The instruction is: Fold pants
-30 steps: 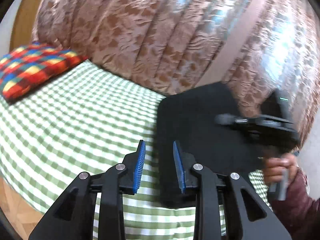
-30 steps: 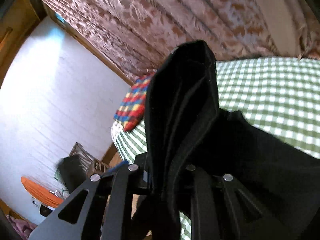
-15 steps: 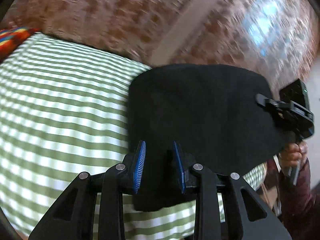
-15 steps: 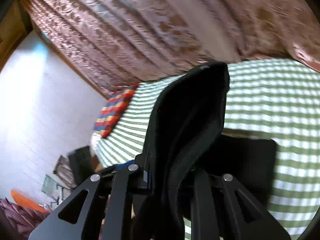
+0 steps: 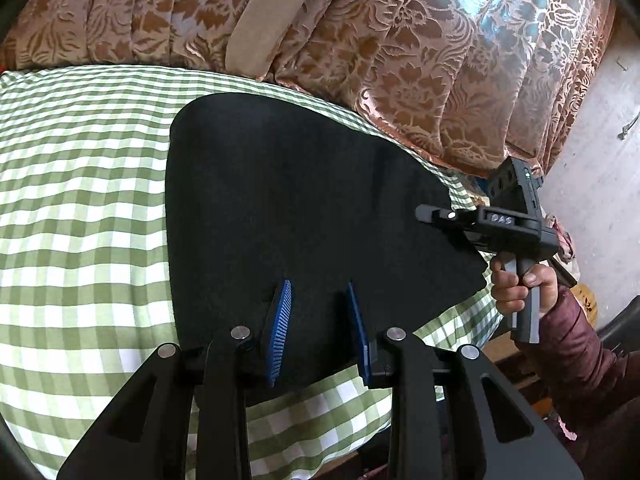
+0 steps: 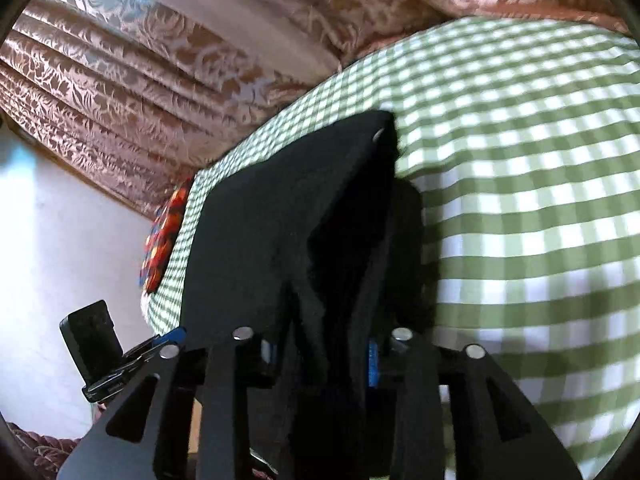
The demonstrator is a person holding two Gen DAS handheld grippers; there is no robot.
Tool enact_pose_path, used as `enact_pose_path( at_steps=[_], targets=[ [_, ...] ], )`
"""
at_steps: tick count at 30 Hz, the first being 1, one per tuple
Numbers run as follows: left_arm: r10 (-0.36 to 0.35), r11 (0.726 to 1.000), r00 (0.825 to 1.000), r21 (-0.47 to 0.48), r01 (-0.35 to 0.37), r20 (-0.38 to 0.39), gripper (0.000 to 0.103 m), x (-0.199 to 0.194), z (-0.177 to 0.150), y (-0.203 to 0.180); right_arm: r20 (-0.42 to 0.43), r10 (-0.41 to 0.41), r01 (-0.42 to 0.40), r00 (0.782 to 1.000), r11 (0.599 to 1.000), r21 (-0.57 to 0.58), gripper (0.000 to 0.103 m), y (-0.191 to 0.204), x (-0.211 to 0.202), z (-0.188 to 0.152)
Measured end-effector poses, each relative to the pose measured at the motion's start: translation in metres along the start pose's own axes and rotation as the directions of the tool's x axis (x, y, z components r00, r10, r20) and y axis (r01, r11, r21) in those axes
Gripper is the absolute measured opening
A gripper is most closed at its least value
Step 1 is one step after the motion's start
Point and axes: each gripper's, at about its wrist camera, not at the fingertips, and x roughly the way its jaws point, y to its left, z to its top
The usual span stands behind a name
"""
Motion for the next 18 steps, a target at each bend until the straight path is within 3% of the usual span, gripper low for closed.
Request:
enact_pose_path(
  at_steps=[4,7,10,18],
  targets=[
    [-0.005,1.0,1.0,0.0,0.005,0.012,0.027,-0.008,0.001,0.001,0.071,0.037,-0.039,0.997,0.999,0.026,0.039,0.007,-0.048,-0.016],
    [-0.015,1.0,1.0,-0.01,0.015,0.028,0.027,-0.013,0.001,0.002,0.06,0.117,-0.12,0.991,0.992,0.048,0.039,0.015,-0.068,-0.035],
    [-0.023,1.0,0.999,-0.011,0.023,0.038,0.027,-0.016,0.001,0.001,0.011,0.18,-0.18,0.984,0.978,0.11,0.039,0.023,-0.062,-0.054],
    [-0.018,1.0,0.998,-0.011,0.018,0.065,0.027,-0.026,-0.002,-0.001,-0.003,0.158,-0.146,0.988,0.924,0.354,0.038,-0.005,-0.024,-0.075]
  ],
)
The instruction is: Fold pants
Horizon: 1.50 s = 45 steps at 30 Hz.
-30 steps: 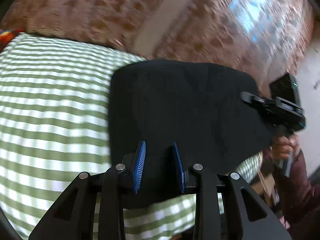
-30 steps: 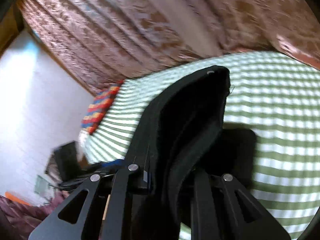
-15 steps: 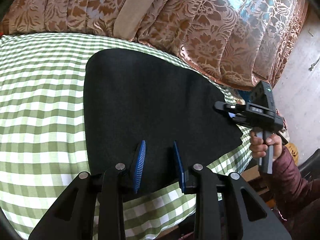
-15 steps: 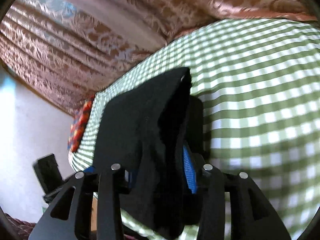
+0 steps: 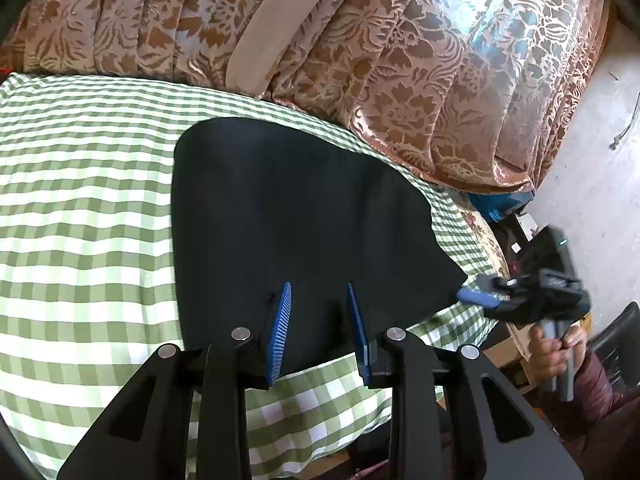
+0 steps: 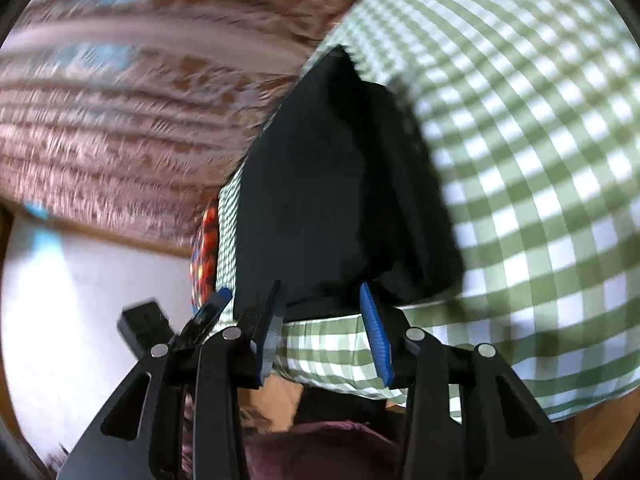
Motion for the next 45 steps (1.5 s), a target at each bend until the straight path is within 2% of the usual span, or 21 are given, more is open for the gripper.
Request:
enact_pose_path(
  at_steps=[3,4,5,6,8,10,12,13,17,20,22,24,26,29,32,34,36,38,39,41,45],
  targets=[
    [0.009,1.0,1.0,-0.006,-0.009,0.026,0.027,-0.007,0.002,0.003,0.038,0.014,-0.015,0.999,0.999,0.033,0.037,-0.003,0.004,0.004],
    [0.01,1.0,0.999,-0.008,-0.01,0.03,0.027,-0.009,0.002,0.004,0.049,0.008,-0.009,0.999,1.0,0.028,0.033,-0.002,0.005,0.005],
    [0.013,1.0,0.999,-0.011,-0.013,0.035,0.027,-0.009,0.003,0.006,0.063,-0.009,0.008,0.998,1.0,0.016,0.026,-0.002,0.005,0.007],
    [0.015,1.0,0.999,-0.011,-0.015,0.035,0.027,-0.009,0.003,0.006,0.069,-0.023,0.022,0.997,1.0,0.008,0.009,0.0,0.005,0.007],
    [0.019,1.0,0.999,-0.005,-0.019,0.038,0.027,-0.009,0.004,0.005,0.075,-0.012,0.014,0.997,1.0,-0.023,0.007,0.006,0.002,0.005],
    [0.012,1.0,0.999,0.01,-0.012,0.042,0.027,-0.011,0.004,0.002,0.073,0.003,0.004,0.997,0.995,-0.102,0.007,0.021,-0.007,0.001],
    [0.002,0.999,0.999,0.034,-0.003,0.04,0.027,-0.013,0.004,-0.002,0.065,-0.014,0.024,0.998,0.987,-0.16,0.007,0.029,-0.014,-0.005],
    [-0.001,0.999,0.999,0.039,0.0,0.033,0.027,-0.012,0.003,-0.003,0.06,-0.051,0.061,0.997,0.982,-0.177,0.006,0.029,-0.015,-0.007],
    [0.017,0.999,0.999,0.049,-0.015,-0.046,0.027,0.002,-0.009,0.0,0.034,-0.169,0.173,0.985,0.973,-0.152,0.006,0.0,0.004,-0.008],
    [0.01,0.999,0.998,0.039,-0.008,-0.067,0.027,0.007,-0.018,0.002,0.024,-0.136,0.138,0.99,0.985,-0.107,0.006,-0.017,0.015,-0.008],
    [0.033,0.998,0.997,0.059,-0.029,-0.066,0.027,0.007,-0.02,0.0,0.025,-0.122,0.124,0.992,0.986,-0.114,0.006,-0.016,0.012,-0.008],
    [0.052,0.997,0.997,0.067,-0.048,-0.06,0.027,0.005,-0.018,-0.003,0.012,-0.112,0.113,0.994,0.985,-0.132,0.008,-0.012,0.009,-0.008],
    [0.062,0.995,0.997,0.076,-0.059,-0.037,0.027,0.001,-0.012,-0.007,0.011,-0.127,0.127,0.992,0.976,-0.176,0.028,-0.001,-0.003,-0.005],
    [0.079,0.993,0.997,0.085,-0.08,0.01,0.027,-0.003,0.0,-0.013,0.095,-0.176,0.193,0.98,0.953,-0.234,0.032,0.014,-0.03,0.002],
    [0.126,0.986,0.991,0.101,-0.13,0.048,0.027,-0.001,0.01,-0.016,0.175,-0.161,0.204,0.971,0.942,-0.268,0.034,0.037,-0.038,0.015],
    [0.179,0.975,0.982,0.122,-0.185,0.053,0.027,0.006,0.015,-0.017,0.215,-0.163,0.221,0.963,0.934,-0.282,0.048,0.052,-0.025,0.026],
    [0.227,0.964,0.973,0.129,-0.231,0.045,0.027,0.013,0.018,-0.017,0.229,-0.175,0.24,0.958,0.924,-0.299,0.05,0.065,-0.002,0.036],
    [0.272,0.952,0.962,0.132,-0.275,0.035,0.027,0.021,0.019,-0.017,0.251,-0.213,0.287,0.944,0.906,-0.311,0.057,0.075,0.019,0.044],
    [0.301,0.944,0.953,0.134,-0.302,0.033,0.027,0.024,0.02,-0.017,0.267,-0.241,0.321,0.933,0.893,-0.316,0.058,0.079,0.029,0.048],
    [0.34,0.931,0.94,0.132,-0.341,0.029,0.027,0.027,0.019,-0.015,0.268,-0.257,0.338,0.928,0.885,-0.32,0.058,0.079,0.046,0.056],
    [0.365,0.923,0.931,0.124,-0.365,0.019,0.027,0.03,0.015,-0.011,0.288,-0.356,0.436,0.889,0.851,-0.294,0.058,0.062,0.067,0.069]
  ],
)
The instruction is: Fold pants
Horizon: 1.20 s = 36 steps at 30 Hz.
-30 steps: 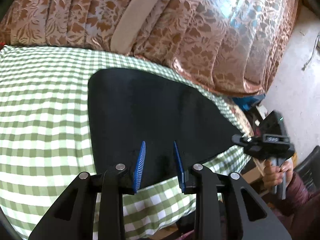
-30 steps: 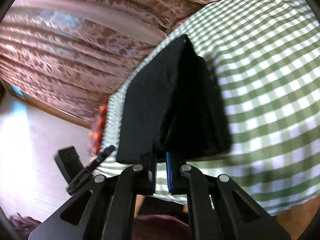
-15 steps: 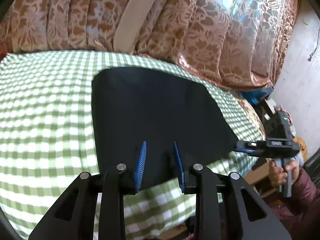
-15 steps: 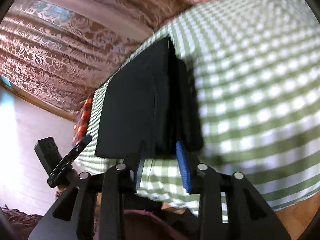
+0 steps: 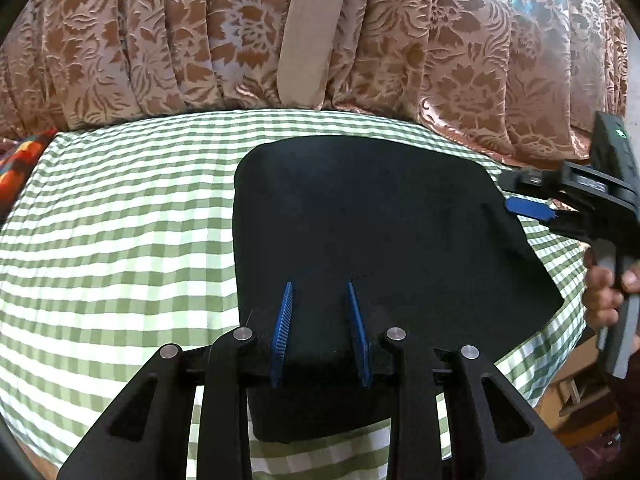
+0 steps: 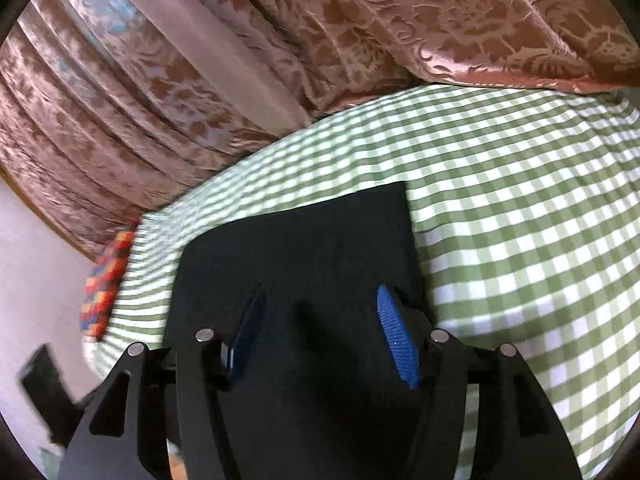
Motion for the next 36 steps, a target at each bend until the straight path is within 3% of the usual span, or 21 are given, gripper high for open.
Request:
enact_pose_path(
  at_steps=[3,8,16,18,24,28,31,36],
  targets=[
    [0.016,1.0,1.0,0.003,-0.016,0.002,0.032,0.002,-0.002,0.0,-0.025,-0.052,0.053,0.998,0.998,0.036,0.058,-0.016,0.014,-0.003],
    [0.022,1.0,1.0,0.008,-0.022,-0.001,0.032,0.007,-0.006,0.0,-0.054,-0.011,0.018,0.998,0.992,0.127,0.065,-0.044,0.031,-0.014],
    [0.046,0.999,0.999,0.024,-0.046,0.007,0.032,0.009,-0.01,-0.006,-0.005,-0.038,0.038,0.999,0.997,0.064,0.065,-0.048,0.032,-0.018],
    [0.033,0.999,0.999,0.025,-0.033,0.007,0.032,0.01,-0.012,-0.007,-0.016,-0.008,0.01,1.0,0.994,0.113,0.065,-0.053,0.032,-0.019],
    [0.054,0.998,0.998,0.011,-0.055,0.024,0.033,0.009,-0.018,-0.009,-0.016,-0.043,0.044,0.999,0.994,0.102,0.07,-0.044,0.018,-0.02],
    [0.1,0.995,0.995,0.001,-0.1,0.028,0.052,0.004,-0.018,-0.007,0.039,-0.1,0.098,0.994,0.994,0.042,0.07,-0.033,-0.013,-0.017],
    [0.078,0.997,0.997,-0.026,-0.078,0.027,0.058,-0.003,-0.014,0.004,0.08,-0.098,0.1,0.992,0.995,-0.012,0.063,-0.025,-0.034,-0.01],
    [0.072,0.993,0.996,-0.094,-0.067,0.05,0.058,-0.014,0.004,0.035,0.079,-0.014,0.013,0.997,1.0,0.012,0.063,-0.023,-0.04,0.013]
  ],
)
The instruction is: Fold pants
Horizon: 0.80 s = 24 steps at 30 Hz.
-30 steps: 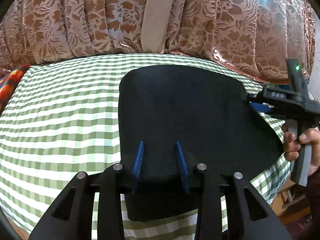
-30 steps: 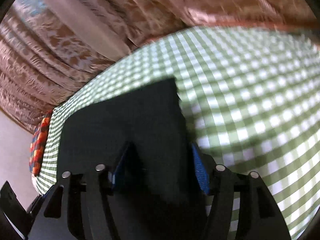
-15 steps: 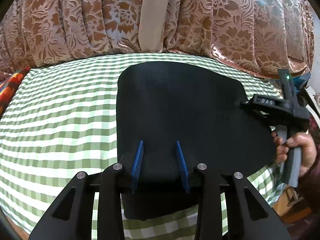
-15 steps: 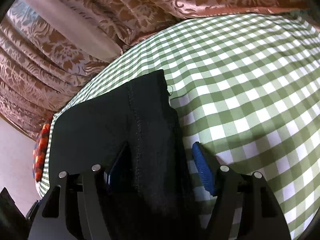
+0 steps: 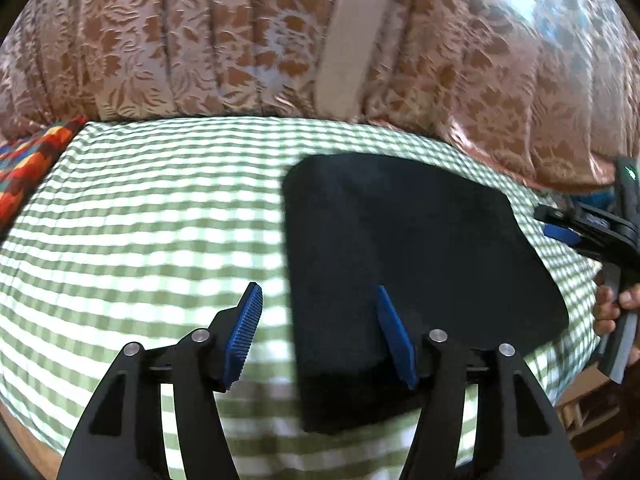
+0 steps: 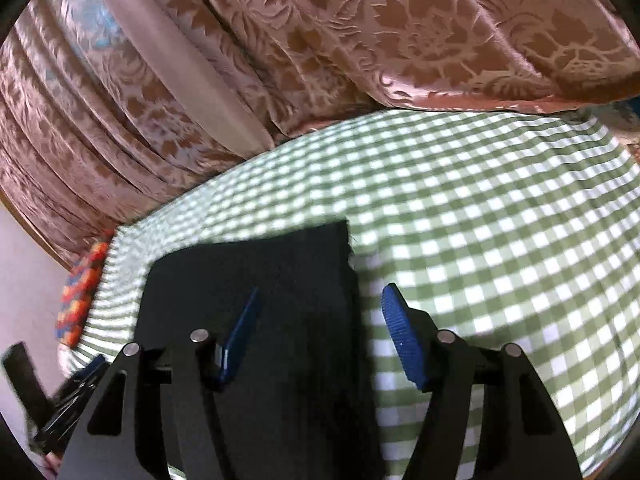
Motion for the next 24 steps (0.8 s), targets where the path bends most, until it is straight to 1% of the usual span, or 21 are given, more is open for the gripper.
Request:
enact_pose_path(
  at_steps=[2,3,5,6,10,11,12,13,14,16,17,19,21,22,24],
  targets=[
    [-0.024,0.998,1.0,-0.066,0.024,0.001,0.058,0.001,0.014,0.019,-0.023,0.043,-0.041,0.999,0.998,0.055,0.063,-0.005,0.009,0.008],
    [-0.059,0.992,0.998,-0.113,0.059,0.002,0.058,0.001,0.021,0.032,-0.034,0.051,-0.048,0.998,0.996,0.074,0.063,-0.008,0.015,0.011],
    [-0.12,0.977,0.993,-0.178,0.119,0.004,0.058,0.006,0.033,0.051,-0.047,0.037,-0.033,0.998,0.996,0.083,0.063,-0.009,0.024,0.015],
    [-0.145,0.969,0.989,-0.204,0.14,-0.006,0.058,0.012,0.038,0.06,-0.061,0.029,-0.023,0.998,0.996,0.091,0.063,-0.009,0.029,0.016],
    [-0.232,0.929,0.972,-0.304,0.212,-0.03,0.058,0.038,0.053,0.086,-0.095,0.025,-0.015,0.995,0.995,0.099,0.063,-0.011,0.042,0.014],
    [-0.269,0.908,0.962,-0.343,0.24,-0.039,0.058,0.048,0.056,0.094,-0.097,0.026,-0.016,0.995,0.995,0.097,0.063,-0.011,0.044,0.012],
    [-0.289,0.892,0.956,-0.374,0.253,-0.043,0.058,0.057,0.059,0.1,-0.099,0.029,-0.02,0.995,0.996,0.092,0.063,-0.011,0.045,0.01],
    [-0.3,0.883,0.953,-0.39,0.259,-0.045,0.058,0.064,0.061,0.103,-0.102,0.032,-0.023,0.994,0.996,0.086,0.063,-0.011,0.045,0.009],
    [-0.334,0.865,0.942,-0.413,0.286,-0.046,0.058,0.074,0.064,0.107,-0.106,0.034,-0.025,0.994,0.997,0.079,0.063,-0.011,0.047,0.008],
    [-0.406,0.819,0.912,-0.467,0.334,-0.059,0.058,0.094,0.069,0.112,-0.121,0.041,-0.033,0.992,0.997,0.066,0.063,-0.012,0.049,0.005],
    [-0.431,0.803,0.9,-0.481,0.352,-0.061,0.058,0.101,0.07,0.112,-0.126,0.041,-0.033,0.991,0.998,0.062,0.063,-0.012,0.051,0.004],
    [-0.471,0.782,0.88,-0.494,0.38,-0.068,0.061,0.115,0.072,0.11,-0.133,0.045,-0.038,0.99,0.998,0.056,0.063,-0.013,0.052,0.002],
    [-0.525,0.754,0.847,-0.509,0.416,-0.085,0.062,0.132,0.074,0.103,-0.142,0.046,-0.038,0.989,0.998,0.055,0.063,-0.014,0.055,0.0],
    [-0.534,0.752,0.841,-0.507,0.421,-0.092,0.062,0.137,0.076,0.101,-0.148,0.042,-0.034,0.988,0.998,0.053,0.063,-0.014,0.057,-0.001],
    [-0.553,0.757,0.824,-0.491,0.432,-0.128,0.062,0.15,0.078,0.091,-0.158,0.036,-0.027,0.987,0.998,0.056,0.063,-0.016,0.06,-0.004]
  ],
)
